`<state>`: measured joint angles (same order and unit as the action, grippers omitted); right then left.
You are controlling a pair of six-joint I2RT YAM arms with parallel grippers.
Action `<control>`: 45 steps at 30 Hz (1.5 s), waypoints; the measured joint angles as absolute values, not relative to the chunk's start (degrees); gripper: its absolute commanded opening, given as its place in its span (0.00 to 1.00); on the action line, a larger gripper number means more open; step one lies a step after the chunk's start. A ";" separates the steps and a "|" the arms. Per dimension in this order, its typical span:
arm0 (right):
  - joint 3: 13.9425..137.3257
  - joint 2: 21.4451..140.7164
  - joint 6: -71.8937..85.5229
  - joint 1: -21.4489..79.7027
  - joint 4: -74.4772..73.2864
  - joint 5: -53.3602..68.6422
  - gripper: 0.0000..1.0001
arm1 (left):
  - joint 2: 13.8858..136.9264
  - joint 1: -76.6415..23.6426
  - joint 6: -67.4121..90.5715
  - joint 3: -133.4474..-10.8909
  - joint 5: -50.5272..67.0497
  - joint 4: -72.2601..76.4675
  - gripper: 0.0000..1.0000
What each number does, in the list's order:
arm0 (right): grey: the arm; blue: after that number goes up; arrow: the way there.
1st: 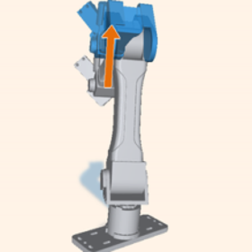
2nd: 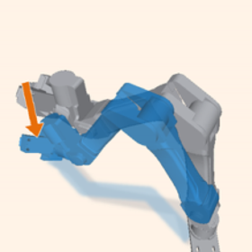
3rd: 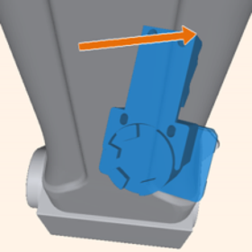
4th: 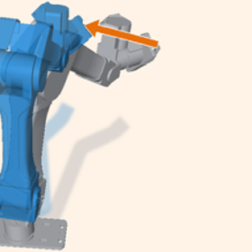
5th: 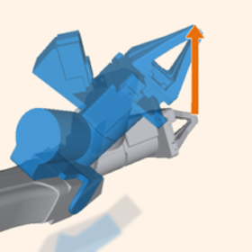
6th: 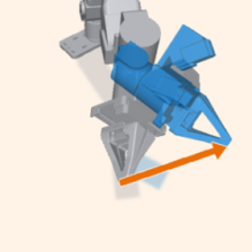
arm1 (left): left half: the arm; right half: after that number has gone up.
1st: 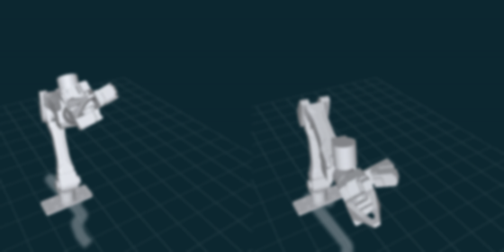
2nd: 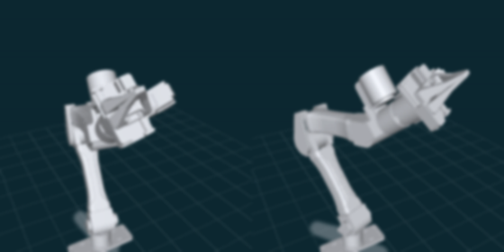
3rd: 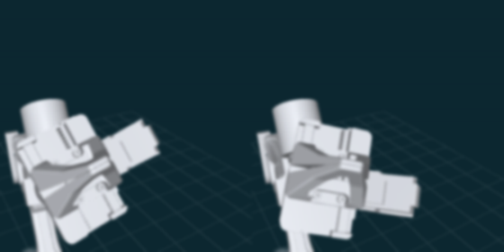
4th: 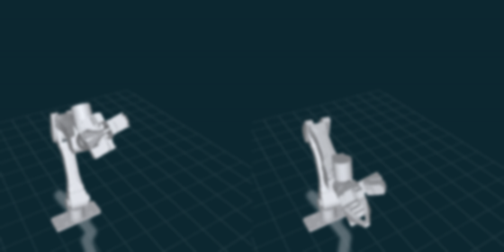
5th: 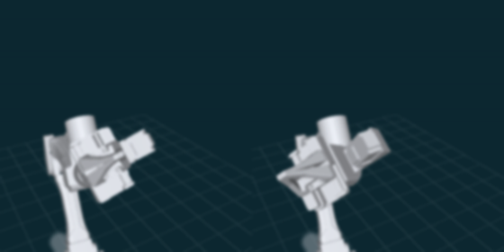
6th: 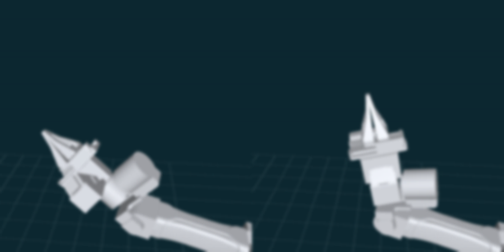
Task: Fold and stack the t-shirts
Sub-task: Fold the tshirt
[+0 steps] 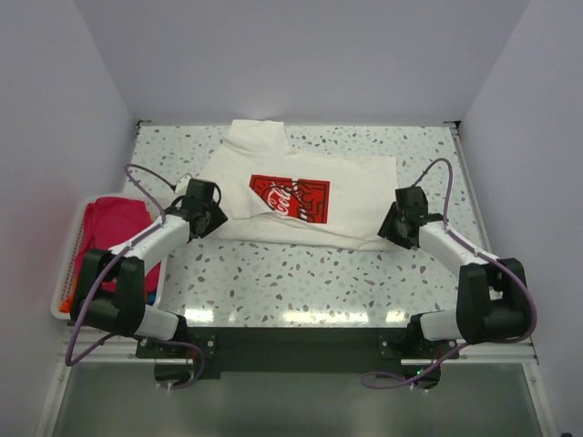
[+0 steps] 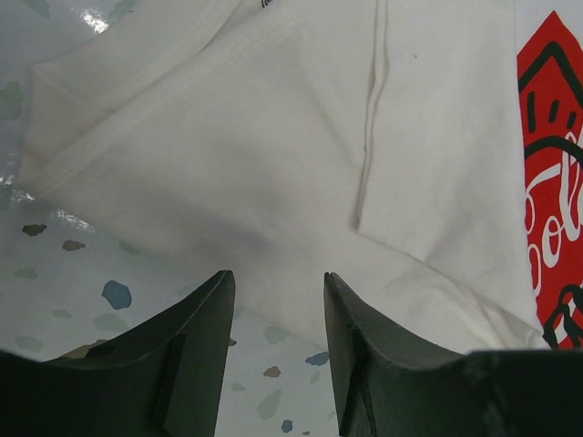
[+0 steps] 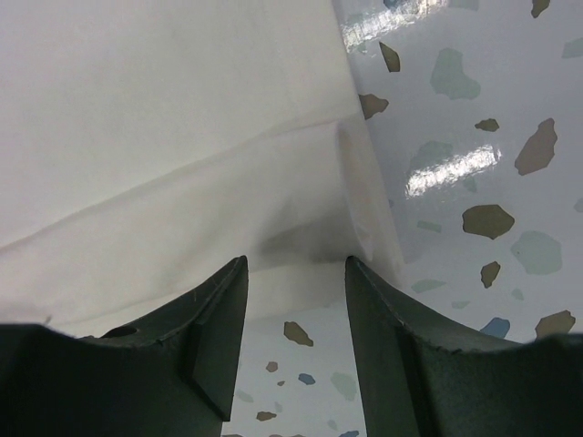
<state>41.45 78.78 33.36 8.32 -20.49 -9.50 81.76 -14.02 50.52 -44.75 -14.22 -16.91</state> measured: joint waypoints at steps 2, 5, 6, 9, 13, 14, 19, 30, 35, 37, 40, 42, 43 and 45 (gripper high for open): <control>41.45 79.09 33.36 8.32 -20.23 -9.61 0.51 | 81.82 -14.02 50.57 -44.42 -14.22 -16.91 0.49; 41.43 80.18 33.36 8.32 -19.70 -9.74 0.49 | 82.08 -14.02 50.65 -44.23 -14.22 -16.88 0.49; 41.43 80.58 33.36 8.32 -19.59 -9.76 0.46 | 82.19 -14.02 50.68 -44.23 -14.22 -16.88 0.49; 41.43 81.49 33.28 8.32 -19.35 -9.91 0.30 | 82.52 -14.02 51.00 -44.23 -14.20 -16.86 0.49; 41.43 81.69 33.17 8.32 -19.29 -10.07 0.17 | 82.56 -14.02 51.44 -44.23 -14.22 -16.86 0.49; 41.43 81.69 33.15 8.32 -19.31 -10.15 0.14 | 82.61 -14.02 51.46 -44.23 -14.22 -16.86 0.49; 41.65 81.69 32.86 8.32 -19.73 -10.55 0.00 | 82.72 -14.02 51.48 -44.23 -14.26 -16.88 0.49; 47.16 83.07 32.80 8.10 -20.21 -10.50 0.00 | 82.83 -14.00 51.48 -44.23 -14.63 -17.30 0.48; 49.04 84.25 32.05 7.86 -20.27 -10.39 0.21 | 82.83 -13.93 51.46 -44.23 -14.81 -17.58 0.49; 48.93 84.12 31.70 7.86 -20.45 -10.72 0.29 | 82.83 -13.93 51.46 -44.23 -14.81 -17.65 0.49; 47.31 82.24 31.24 7.86 -20.69 -11.35 0.34 | 82.83 -13.91 51.44 -44.23 -14.76 -17.72 0.50; 45.95 80.36 31.03 7.86 -21.34 -11.81 0.34 | 82.83 -13.91 51.44 -44.23 -14.74 -17.72 0.50; 45.47 79.59 30.94 7.86 -21.58 -12.21 0.34 | 82.83 -13.91 51.42 -44.23 -14.72 -17.72 0.50; 44.97 78.83 30.81 7.86 -21.93 -12.71 0.33 | 82.83 -13.91 51.42 -44.23 -14.70 -17.72 0.50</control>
<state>44.97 78.83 30.81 7.86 -21.93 -12.71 82.83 -13.91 51.42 -44.23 -14.70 -17.72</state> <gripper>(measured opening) 0.340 0.497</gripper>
